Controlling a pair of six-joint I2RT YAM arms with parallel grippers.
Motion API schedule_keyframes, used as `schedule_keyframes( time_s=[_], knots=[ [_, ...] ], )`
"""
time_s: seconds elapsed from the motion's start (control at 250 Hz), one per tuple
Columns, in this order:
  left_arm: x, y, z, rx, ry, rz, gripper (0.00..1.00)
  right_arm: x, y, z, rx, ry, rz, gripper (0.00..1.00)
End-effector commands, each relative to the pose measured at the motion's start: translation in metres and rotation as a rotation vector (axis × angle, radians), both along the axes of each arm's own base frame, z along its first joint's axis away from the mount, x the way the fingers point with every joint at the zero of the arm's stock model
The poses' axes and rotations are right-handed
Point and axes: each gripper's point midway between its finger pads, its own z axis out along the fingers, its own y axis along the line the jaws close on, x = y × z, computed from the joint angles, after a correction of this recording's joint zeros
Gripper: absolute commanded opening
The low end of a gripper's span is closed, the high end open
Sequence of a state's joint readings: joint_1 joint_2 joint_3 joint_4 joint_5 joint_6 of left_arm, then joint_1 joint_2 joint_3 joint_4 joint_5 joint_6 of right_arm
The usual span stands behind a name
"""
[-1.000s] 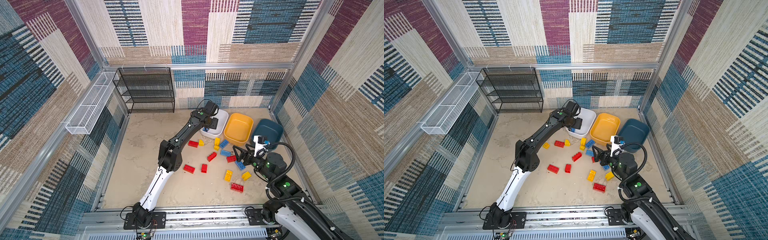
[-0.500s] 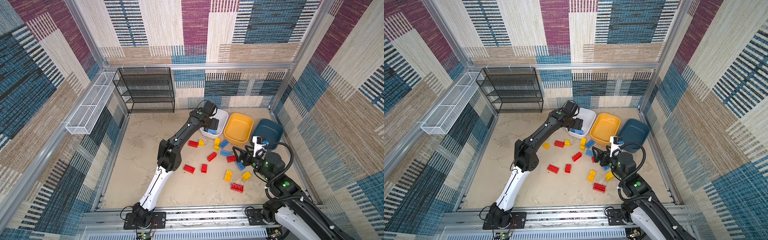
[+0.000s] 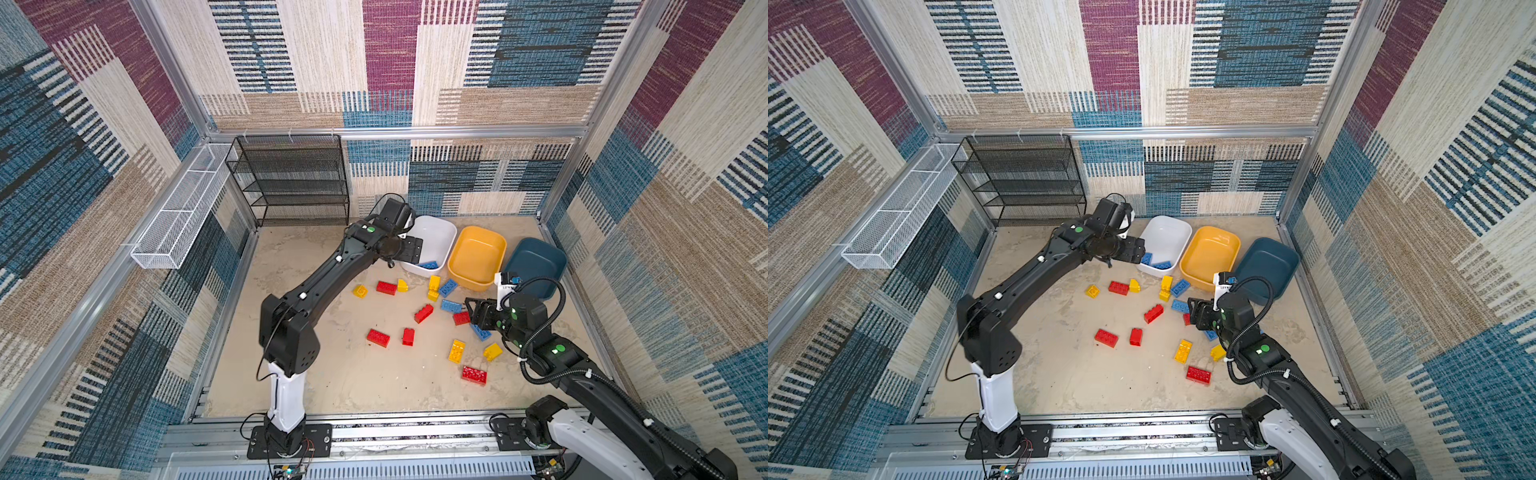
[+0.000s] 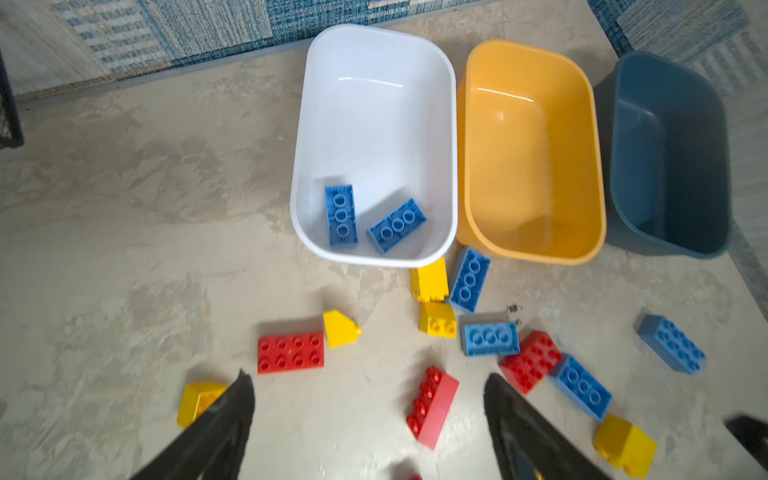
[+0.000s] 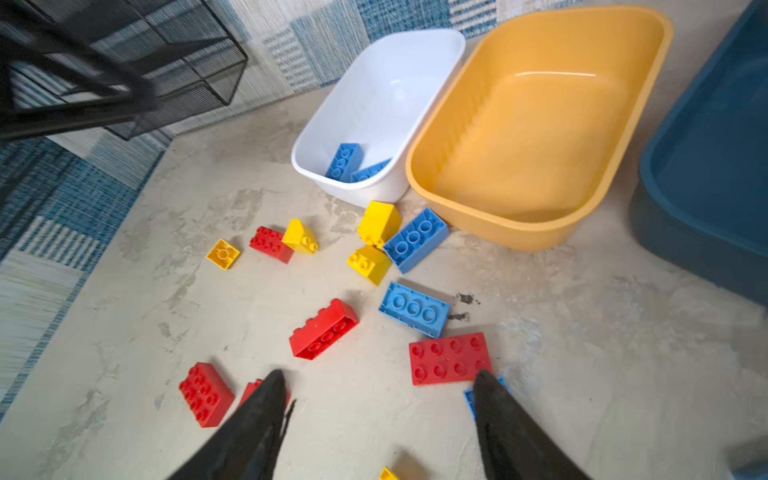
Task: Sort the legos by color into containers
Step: 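Withdraw the left arm while the right gripper grasps a long blue brick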
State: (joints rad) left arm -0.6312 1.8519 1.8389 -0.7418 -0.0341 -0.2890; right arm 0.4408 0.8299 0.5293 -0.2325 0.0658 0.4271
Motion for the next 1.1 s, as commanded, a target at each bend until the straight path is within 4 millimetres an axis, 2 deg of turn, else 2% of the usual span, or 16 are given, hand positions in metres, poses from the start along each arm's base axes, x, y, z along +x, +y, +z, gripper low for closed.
schedule_keyframes(
  time_s=[0.0, 0.036, 0.188, 0.292, 0.324, 0.396, 0.488, 0.54, 0.668, 0.736, 0.924, 1.096],
  knots=[
    [-0.021, 0.01, 0.022, -0.105, -0.062, 0.012, 0.86, 0.003, -0.008, -0.022, -0.045, 0.056, -0.057, 0.61],
    [-0.032, 0.018, 0.023, -0.116, -0.065, 0.019, 0.85, 0.004, -0.008, -0.031, -0.062, 0.078, -0.062, 0.58],
    [-0.078, 0.052, 0.019, -0.132, -0.069, 0.037, 0.85, 0.003, -0.012, -0.069, -0.132, 0.163, -0.085, 0.57],
    [-0.104, 0.075, 0.005, -0.125, -0.064, 0.058, 0.85, 0.005, -0.011, -0.078, -0.124, 0.177, -0.096, 0.56],
    [-0.112, 0.082, 0.001, -0.124, -0.061, 0.064, 0.85, 0.006, -0.014, -0.08, -0.129, 0.182, -0.114, 0.59],
    [-0.127, 0.094, -0.009, -0.117, -0.046, 0.074, 0.85, 0.007, -0.016, -0.086, -0.14, 0.2, -0.131, 0.72],
    [-0.142, 0.105, -0.013, -0.115, -0.042, 0.079, 0.85, 0.006, -0.019, -0.094, -0.143, 0.218, -0.151, 0.85],
    [-0.149, 0.111, -0.012, -0.113, -0.047, 0.081, 0.85, 0.005, -0.022, -0.097, -0.14, 0.214, -0.165, 0.89],
    [-0.161, 0.126, -0.008, -0.104, -0.077, 0.095, 0.85, 0.008, -0.025, -0.095, -0.102, 0.207, -0.174, 0.91],
    [-0.165, 0.132, -0.007, -0.102, -0.089, 0.103, 0.85, 0.009, -0.024, -0.101, -0.101, 0.229, -0.166, 0.91],
    [-0.17, 0.141, -0.01, -0.103, -0.115, 0.12, 0.85, 0.01, -0.013, -0.116, -0.098, 0.287, -0.121, 0.82],
    [-0.171, 0.143, -0.012, -0.096, -0.12, 0.124, 0.85, 0.006, -0.007, -0.122, -0.09, 0.312, -0.084, 0.68]
  ],
)
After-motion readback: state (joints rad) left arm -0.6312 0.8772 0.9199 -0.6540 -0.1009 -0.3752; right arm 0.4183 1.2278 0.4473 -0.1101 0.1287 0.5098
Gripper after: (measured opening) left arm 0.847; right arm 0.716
